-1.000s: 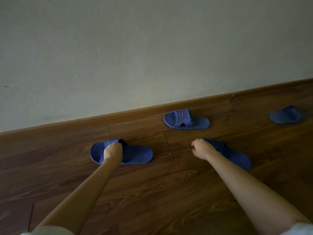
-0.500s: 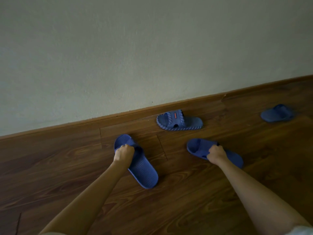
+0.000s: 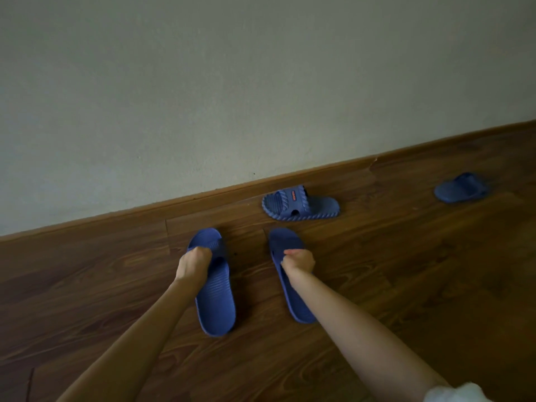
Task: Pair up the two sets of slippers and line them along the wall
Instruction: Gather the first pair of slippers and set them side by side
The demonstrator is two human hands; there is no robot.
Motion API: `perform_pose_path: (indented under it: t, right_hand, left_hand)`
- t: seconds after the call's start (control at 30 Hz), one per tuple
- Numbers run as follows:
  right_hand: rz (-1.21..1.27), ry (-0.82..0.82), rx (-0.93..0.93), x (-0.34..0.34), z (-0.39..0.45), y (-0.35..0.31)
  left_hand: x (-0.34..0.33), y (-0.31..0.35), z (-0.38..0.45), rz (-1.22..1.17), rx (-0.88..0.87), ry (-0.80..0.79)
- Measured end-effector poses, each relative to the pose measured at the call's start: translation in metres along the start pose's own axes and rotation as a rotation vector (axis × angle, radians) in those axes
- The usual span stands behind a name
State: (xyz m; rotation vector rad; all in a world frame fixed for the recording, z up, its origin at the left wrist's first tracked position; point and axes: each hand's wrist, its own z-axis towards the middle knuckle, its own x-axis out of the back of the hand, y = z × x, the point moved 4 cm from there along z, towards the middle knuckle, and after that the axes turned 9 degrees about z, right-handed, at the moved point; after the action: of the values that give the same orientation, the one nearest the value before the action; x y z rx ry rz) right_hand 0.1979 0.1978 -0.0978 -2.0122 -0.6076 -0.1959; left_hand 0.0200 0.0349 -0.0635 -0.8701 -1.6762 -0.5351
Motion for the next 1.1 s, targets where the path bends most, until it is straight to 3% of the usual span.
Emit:
perform_pose_path:
  t: [0.17,0.3,0.6,0.87,1.0,1.1]
  right_hand:
    - [0.026,-0.084,-0.189,-0.002,-0.003,-0.001]
    - [-0.006,-0.330,-0.322,-0.003,-0.015,0.001]
    - [-0.210,-0.495,-0.172,-0.049,-0.040,-0.007]
    - [-0.697,-0.639,0.241,-0.077,-0.063,-0.014]
    - [-1.015,-0.578,0.652,-0.080,-0.078,-0.014]
    - [-1.068,-0.480,0.737,-0.078,-0.080,-0.016]
  left_hand:
    - [0.001,-0.005,-0.001,-0.069,0.017,0.037]
    - [0.002,-0.006,0.001,-0.096,0.005,0.050]
    - [0.004,0.003,0.002,-0.050,0.000,0.043]
    - [0.004,0.012,0.001,0.044,-0.062,0.052]
    - [-0.001,0.023,-0.009,-0.019,-0.110,0.058]
    - [-0.022,0.020,-0.017,-0.447,0.064,-0.048]
